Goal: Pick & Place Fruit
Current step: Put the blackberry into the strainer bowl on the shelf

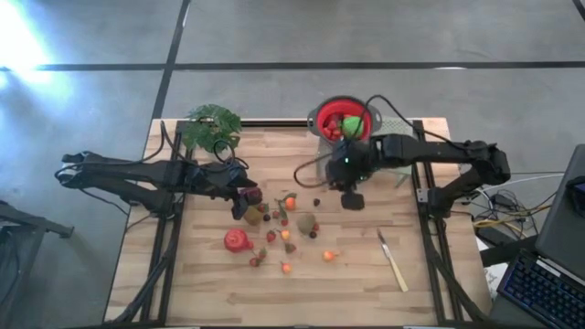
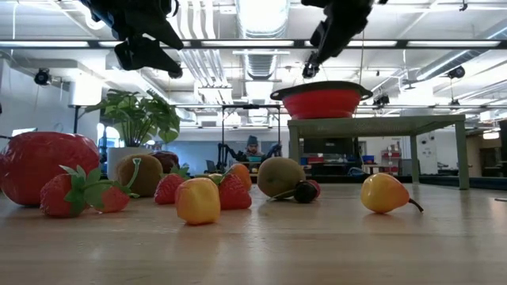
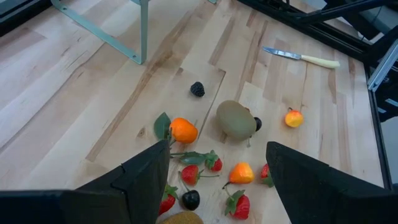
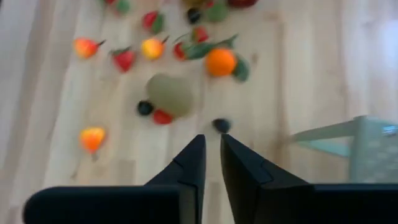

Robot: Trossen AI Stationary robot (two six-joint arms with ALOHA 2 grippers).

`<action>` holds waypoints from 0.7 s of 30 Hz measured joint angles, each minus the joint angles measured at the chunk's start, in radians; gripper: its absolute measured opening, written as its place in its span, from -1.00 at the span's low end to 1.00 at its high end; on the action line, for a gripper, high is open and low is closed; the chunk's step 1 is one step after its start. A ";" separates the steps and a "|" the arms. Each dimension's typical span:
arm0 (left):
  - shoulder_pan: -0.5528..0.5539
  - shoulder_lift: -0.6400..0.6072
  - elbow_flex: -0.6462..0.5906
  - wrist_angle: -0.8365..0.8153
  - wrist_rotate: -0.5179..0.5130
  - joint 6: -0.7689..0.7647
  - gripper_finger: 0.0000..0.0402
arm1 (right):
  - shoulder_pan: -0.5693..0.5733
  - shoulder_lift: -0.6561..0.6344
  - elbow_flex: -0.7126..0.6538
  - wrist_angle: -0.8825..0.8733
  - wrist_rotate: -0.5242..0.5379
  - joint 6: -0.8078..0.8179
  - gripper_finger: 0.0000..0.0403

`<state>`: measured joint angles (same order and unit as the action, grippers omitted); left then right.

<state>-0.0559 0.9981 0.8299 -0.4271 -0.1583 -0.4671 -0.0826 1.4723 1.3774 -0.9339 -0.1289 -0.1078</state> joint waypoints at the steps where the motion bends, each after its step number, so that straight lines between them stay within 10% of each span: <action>1: 0.000 0.000 0.000 0.000 0.000 0.000 0.36 | 0.013 0.000 -0.005 -0.004 0.000 0.012 -0.82; 21: 0.000 0.000 0.000 0.000 0.000 0.000 0.36 | 0.329 0.002 -0.227 0.426 0.095 -0.007 -0.96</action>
<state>-0.0557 0.9981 0.8299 -0.4271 -0.1583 -0.4671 0.2461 1.4746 1.1507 -0.5084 -0.0344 -0.1149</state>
